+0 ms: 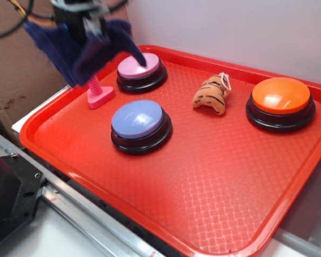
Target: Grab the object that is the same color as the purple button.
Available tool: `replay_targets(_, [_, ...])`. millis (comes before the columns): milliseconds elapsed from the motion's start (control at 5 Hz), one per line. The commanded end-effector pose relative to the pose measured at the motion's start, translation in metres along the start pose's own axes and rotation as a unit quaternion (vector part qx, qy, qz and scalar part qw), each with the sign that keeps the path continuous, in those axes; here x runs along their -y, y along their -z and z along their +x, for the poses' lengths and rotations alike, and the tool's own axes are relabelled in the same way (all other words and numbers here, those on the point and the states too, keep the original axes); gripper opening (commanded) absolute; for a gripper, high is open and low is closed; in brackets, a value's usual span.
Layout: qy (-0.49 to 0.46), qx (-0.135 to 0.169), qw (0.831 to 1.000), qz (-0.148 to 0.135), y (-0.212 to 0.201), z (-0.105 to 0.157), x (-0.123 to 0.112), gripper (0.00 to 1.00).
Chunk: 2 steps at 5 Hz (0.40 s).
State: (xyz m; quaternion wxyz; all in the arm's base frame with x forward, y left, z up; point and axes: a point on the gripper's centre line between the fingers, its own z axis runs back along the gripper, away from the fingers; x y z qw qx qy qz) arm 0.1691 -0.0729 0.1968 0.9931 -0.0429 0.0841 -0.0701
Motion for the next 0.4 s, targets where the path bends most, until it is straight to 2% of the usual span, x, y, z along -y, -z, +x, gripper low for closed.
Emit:
replay_targets(0, [-0.043, 0.076, 0.994, 0.071, -0.042, -0.03, 0.006, 0.0])
replay_targets(200, [-0.055, 0.091, 0.99, 0.091, -0.05, -0.046, 0.013, 0.0])
